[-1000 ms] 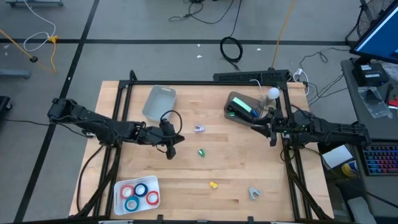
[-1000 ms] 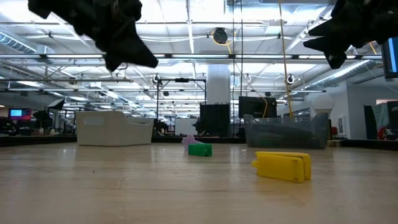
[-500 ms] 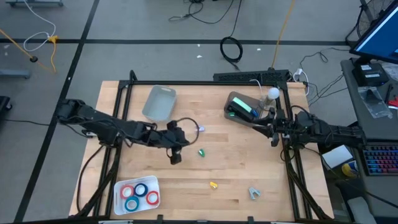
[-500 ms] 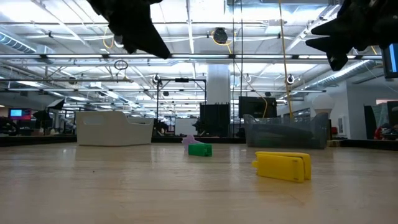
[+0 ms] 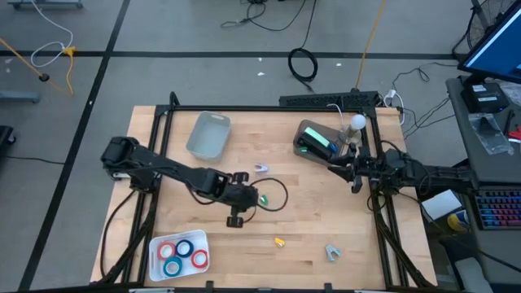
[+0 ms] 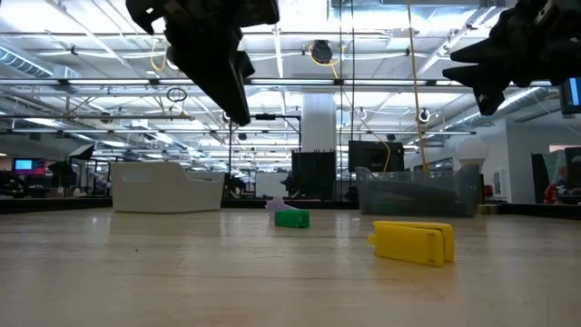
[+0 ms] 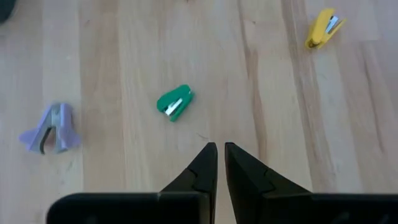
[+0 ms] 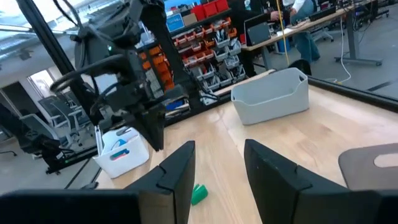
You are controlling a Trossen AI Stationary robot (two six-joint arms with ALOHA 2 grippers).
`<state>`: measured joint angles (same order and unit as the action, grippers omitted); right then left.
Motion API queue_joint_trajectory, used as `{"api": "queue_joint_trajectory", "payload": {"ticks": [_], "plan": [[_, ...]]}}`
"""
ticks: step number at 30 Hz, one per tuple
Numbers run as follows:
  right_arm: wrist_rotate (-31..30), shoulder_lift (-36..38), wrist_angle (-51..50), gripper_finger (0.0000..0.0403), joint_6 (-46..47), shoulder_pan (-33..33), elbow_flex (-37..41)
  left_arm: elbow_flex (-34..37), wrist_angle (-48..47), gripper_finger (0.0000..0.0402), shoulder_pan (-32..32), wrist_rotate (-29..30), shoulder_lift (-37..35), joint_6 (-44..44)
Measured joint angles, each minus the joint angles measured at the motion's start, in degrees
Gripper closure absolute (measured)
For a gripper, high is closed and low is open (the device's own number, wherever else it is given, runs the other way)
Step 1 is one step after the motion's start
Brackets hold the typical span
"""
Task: Pick and place Stapler, Stapler remover, tape
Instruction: Put the green small stapler into the black bin
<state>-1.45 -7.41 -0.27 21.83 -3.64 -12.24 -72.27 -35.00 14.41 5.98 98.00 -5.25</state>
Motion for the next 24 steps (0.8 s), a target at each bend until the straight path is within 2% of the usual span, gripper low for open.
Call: {"api": "queue_joint_trajectory", "payload": {"ticks": [5,11,24], "plan": [[0.0,0.1,2.2,0.0273,0.0,0.0,0.7,-2.4,-1.0,0.0364,0.0,-0.1,2.8,2.3],[0.0,0.1,2.2,0.0273,-0.1,0.0,0.7,-2.5,-0.7,0.0358,0.0,-0.3,3.1,4.9],[0.0,0.1,2.2,0.0273,-0.2,0.0,0.7,-2.5,2.3,0.0233,-1.6,0.5,3.1,14.5]]}}
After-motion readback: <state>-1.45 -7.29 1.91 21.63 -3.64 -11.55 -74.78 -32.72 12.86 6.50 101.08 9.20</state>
